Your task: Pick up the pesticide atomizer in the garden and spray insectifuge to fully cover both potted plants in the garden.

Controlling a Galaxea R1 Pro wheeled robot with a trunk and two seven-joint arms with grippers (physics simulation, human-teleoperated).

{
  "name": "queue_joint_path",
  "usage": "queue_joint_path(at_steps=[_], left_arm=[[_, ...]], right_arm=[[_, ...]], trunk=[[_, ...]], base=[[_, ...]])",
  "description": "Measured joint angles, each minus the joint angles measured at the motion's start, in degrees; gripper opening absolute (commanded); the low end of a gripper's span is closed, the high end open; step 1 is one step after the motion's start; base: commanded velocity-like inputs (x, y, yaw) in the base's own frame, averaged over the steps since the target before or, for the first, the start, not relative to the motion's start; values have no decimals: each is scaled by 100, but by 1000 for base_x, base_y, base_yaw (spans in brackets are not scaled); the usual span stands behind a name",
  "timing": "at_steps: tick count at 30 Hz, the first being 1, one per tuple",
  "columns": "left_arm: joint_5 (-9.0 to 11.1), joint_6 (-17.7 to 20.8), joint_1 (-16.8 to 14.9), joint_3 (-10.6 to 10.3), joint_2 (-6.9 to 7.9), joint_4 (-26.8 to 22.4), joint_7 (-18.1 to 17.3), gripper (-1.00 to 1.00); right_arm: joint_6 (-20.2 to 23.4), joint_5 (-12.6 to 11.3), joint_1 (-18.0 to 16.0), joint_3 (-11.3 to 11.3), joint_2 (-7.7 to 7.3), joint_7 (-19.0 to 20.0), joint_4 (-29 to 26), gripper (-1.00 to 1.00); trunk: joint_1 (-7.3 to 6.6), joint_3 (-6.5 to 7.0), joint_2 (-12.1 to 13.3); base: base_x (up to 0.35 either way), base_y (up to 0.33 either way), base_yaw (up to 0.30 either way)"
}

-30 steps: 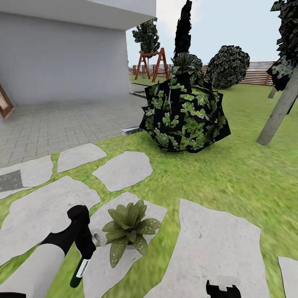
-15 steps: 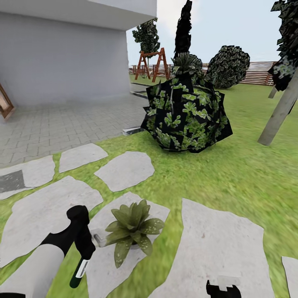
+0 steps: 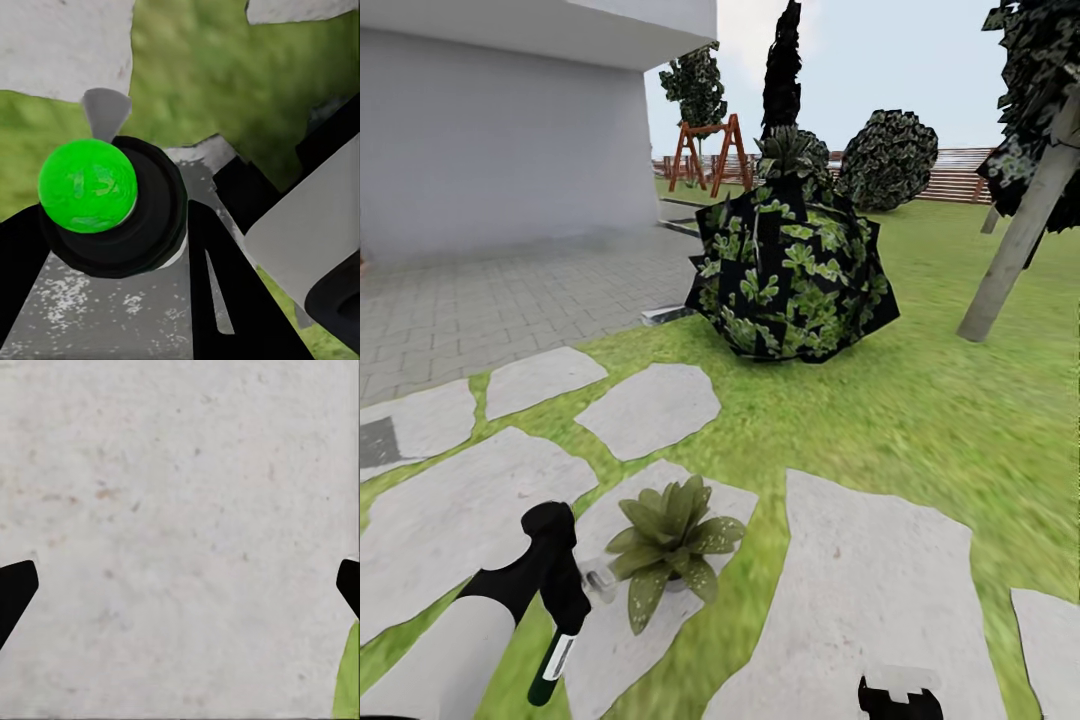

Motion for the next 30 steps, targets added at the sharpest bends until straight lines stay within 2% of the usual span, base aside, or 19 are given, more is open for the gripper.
queue_joint_path(at_steps=[4,9,15,18,22,30], left_arm=[[-2,0,-11,-11,16,-24,-1,-100],[-3,7,-57,-26,-16,-50,-1,-100],[8,18,-95,-31,-62,-38,-1,-100],[25,18,-255,-39,-75,-48,0,-100],[-1,-30,-495,-70,-84,-19,0,-100],[12,-62,-454,-85,-69,2,1,-100]], right_arm=[[2,0,1,-1,0,7,1,100],[0,-1,0,-1,0,10,1,100],[1,-9,1,-2,0,4,-1,100],[1,-7,1,-1,1,2,-2,100],[-9,12,0,-1,-8,15,6,100],[-2,-10,-1,-8,4,0,-3,100]], trunk=[[-1,0,0],[-3,0,0],[-5,0,0],[-5,1,-1],[-3,0,0],[-3,0,0]], base=[[-175,268,-5],[-19,302,-213],[100,305,-242],[147,249,-44],[30,26,-4],[0,0,-40]])
